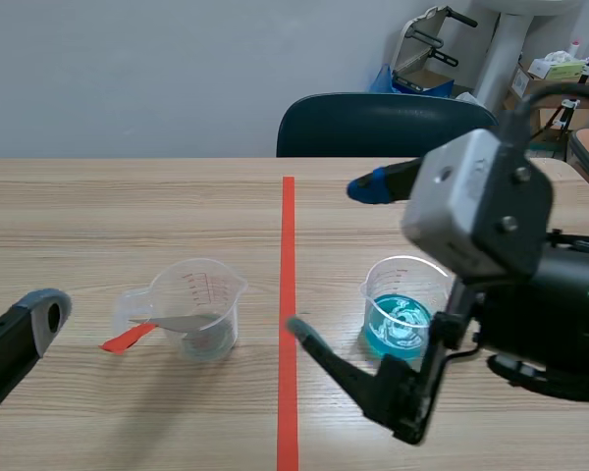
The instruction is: Do the redox reaction experiment
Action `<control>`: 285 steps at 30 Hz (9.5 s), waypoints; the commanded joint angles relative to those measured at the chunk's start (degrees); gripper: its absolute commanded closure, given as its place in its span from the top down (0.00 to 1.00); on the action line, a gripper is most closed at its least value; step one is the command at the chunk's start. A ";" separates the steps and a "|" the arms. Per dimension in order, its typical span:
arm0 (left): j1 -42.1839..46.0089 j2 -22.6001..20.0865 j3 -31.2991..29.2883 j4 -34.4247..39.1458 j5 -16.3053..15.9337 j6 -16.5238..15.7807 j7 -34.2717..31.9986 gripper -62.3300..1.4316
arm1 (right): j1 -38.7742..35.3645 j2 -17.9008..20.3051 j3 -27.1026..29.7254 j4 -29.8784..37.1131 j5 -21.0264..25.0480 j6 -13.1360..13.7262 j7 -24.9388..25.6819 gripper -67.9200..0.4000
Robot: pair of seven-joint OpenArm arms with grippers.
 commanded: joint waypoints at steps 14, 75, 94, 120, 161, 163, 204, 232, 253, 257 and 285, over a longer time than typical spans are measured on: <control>2.40 0.85 0.35 0.52 -0.26 -0.13 -0.07 1.00 | 20.44 -3.39 -25.49 -15.69 -9.44 -5.44 4.46 1.00; 6.14 0.83 -0.87 0.52 -0.28 -0.11 -1.64 1.00 | 30.51 -12.70 -30.40 -21.70 -5.88 -12.74 4.37 0.02; 6.14 0.83 -0.87 0.52 -0.26 -0.11 -1.62 1.00 | 38.03 -12.72 -27.21 -3.39 18.34 -6.88 -28.26 0.02; 6.14 0.83 -0.87 0.52 -0.26 -0.11 -1.64 1.00 | 44.96 -12.72 -27.17 2.64 31.87 -7.96 -43.10 0.02; 6.14 0.83 -0.87 0.52 -0.28 -0.11 -1.64 1.00 | 44.94 -12.72 -27.17 2.64 31.87 -7.96 -42.62 0.02; 6.14 0.83 -0.87 0.52 -0.28 -0.11 -1.62 1.00 | 44.94 -12.72 -27.17 2.64 31.87 -7.96 -42.64 0.02; 6.14 0.83 -0.87 0.52 -0.28 -0.11 -1.62 1.00 | 44.94 -12.72 -27.17 2.64 31.89 -7.96 -42.64 0.02; 5.79 0.85 -0.87 0.52 -0.31 -0.11 -1.64 1.00 | 41.86 1.31 -20.04 4.98 36.41 -5.84 -35.89 0.02; 5.81 0.85 -0.87 0.52 -0.31 -0.11 -1.62 1.00 | 19.78 20.72 6.75 6.49 37.48 4.96 -19.89 0.02; 5.81 0.85 -0.87 0.52 -0.31 -0.11 -1.60 1.00 | 15.41 21.59 12.13 6.49 37.44 6.99 -18.97 0.02; 5.68 0.85 -0.87 0.52 -0.31 -0.11 -1.57 1.00 | 13.55 21.55 15.47 3.65 34.95 10.05 -15.06 0.02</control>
